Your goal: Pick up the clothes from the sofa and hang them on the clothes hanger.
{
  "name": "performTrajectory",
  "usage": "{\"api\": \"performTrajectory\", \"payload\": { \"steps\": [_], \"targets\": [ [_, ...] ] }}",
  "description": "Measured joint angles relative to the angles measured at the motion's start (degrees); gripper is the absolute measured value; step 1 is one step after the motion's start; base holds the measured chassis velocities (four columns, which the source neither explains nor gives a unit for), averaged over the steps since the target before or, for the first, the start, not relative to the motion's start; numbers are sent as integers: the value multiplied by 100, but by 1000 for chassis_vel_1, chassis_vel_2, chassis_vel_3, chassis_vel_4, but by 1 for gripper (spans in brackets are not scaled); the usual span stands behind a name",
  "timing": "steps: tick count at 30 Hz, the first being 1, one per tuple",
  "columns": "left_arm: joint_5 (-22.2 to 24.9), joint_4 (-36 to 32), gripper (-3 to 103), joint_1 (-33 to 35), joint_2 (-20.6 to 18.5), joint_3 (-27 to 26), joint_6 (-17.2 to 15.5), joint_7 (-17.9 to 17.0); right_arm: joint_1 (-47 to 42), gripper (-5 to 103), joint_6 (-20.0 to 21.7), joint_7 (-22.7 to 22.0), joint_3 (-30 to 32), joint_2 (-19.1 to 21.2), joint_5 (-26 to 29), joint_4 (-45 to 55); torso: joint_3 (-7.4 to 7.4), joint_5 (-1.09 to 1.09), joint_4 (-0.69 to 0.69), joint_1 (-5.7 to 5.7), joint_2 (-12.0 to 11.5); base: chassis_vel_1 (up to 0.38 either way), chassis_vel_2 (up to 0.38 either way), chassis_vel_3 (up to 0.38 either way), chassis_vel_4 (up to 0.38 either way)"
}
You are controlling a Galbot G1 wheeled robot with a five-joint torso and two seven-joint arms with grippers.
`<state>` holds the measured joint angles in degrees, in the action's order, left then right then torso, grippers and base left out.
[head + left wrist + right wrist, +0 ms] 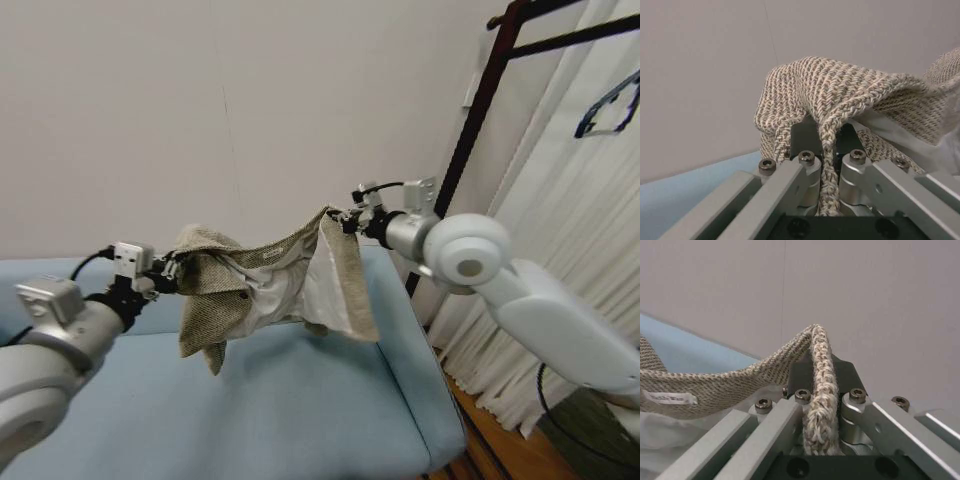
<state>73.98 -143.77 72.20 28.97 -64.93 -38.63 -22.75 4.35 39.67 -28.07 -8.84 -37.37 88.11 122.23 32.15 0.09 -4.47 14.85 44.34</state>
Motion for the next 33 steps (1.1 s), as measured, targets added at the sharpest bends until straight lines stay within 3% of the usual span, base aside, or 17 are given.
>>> {"api": "performTrajectory", "payload": {
  "steps": [6,12,16,20,23,24,27,29,33],
  "targets": [
    [48,10,3,41,-26,-61,-109,10,-168,1,-7,120,202,263,81,89,1,0,0,1,0,0,0,0,0],
    [56,27,3,42,41,285,-220,24,-341,1,-29,214,319,510,147,151,1,-1,0,0,0,0,0,0,0],
    [161,37,2,0,9,285,-335,125,-452,1,-56,502,457,729,106,138,1,-1,0,0,0,0,0,0,0],
    [165,40,12,-45,-11,341,-332,172,-505,1,-69,511,493,785,77,142,1,0,0,0,-1,0,0,0,0],
    [143,44,32,-76,-2,486,-239,177,-517,1,-80,505,518,800,58,168,1,0,0,1,0,0,0,0,0],
    [143,44,32,-76,-2,486,-239,177,-517,1,-80,505,518,800,58,168,1,0,0,1,0,0,0,0,0],
    [91,46,19,-57,14,538,-175,175,-512,1,-80,485,523,795,59,166,2,-2,1,1,0,0,0,0,0],
    [77,46,19,-48,18,538,-169,176,-511,1,-80,476,523,791,59,162,2,-1,1,1,-1,0,0,0,0],
    [5,49,1,-18,133,718,-164,184,-415,1,-83,463,464,745,63,154,1,2,-1,1,0,0,0,0,0]
  ]
}}
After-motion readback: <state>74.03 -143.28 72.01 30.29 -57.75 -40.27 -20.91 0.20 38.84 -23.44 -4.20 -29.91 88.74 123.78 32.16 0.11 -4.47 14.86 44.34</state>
